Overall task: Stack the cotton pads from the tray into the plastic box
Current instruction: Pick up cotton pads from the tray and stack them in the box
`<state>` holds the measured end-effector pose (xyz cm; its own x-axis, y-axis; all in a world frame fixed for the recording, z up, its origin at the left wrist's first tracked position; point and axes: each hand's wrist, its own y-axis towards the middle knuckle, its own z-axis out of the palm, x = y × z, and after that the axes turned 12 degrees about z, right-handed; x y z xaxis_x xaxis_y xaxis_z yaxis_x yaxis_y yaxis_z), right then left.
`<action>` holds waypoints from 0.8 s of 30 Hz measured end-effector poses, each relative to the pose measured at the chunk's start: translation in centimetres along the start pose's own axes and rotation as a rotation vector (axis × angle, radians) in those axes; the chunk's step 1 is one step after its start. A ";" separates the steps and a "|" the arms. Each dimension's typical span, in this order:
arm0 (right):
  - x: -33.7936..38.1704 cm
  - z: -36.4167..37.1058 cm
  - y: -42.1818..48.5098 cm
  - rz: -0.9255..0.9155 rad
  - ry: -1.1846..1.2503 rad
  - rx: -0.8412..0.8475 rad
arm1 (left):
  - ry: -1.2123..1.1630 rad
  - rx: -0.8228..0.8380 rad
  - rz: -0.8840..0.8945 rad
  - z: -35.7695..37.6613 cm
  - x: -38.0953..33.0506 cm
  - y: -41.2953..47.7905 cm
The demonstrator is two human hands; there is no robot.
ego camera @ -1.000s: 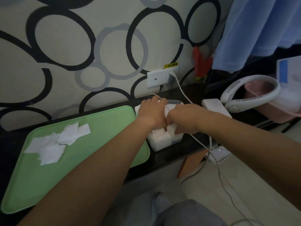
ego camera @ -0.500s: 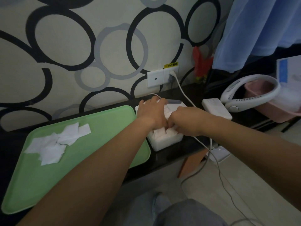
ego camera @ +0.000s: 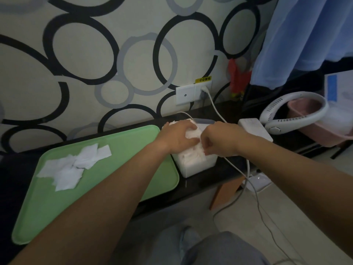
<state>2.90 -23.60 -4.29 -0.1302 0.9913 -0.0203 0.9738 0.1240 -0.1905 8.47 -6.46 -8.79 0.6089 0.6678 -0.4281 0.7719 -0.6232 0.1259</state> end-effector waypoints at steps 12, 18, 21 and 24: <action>4.0 -2.9 0.8 0.013 0.265 -0.034 | -0.141 -0.151 -0.050 -2.5 1.1 -4.9; 12.4 -2.4 1.1 -0.083 0.594 -0.018 | -0.166 -0.337 -0.303 -6.0 6.7 -14.4; 16.7 -1.0 2.0 -0.076 0.717 0.019 | -0.177 -0.424 -0.488 -7.9 9.7 -18.7; 20.6 0.6 2.9 -0.059 0.811 0.036 | -0.146 -0.489 -0.638 -9.2 12.6 -22.3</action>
<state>2.92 -2.86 -5.81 0.0074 0.7089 0.7053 0.9611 0.1896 -0.2007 0.62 19.57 -8.72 0.0216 0.7536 -0.6570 0.9751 0.1292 0.1803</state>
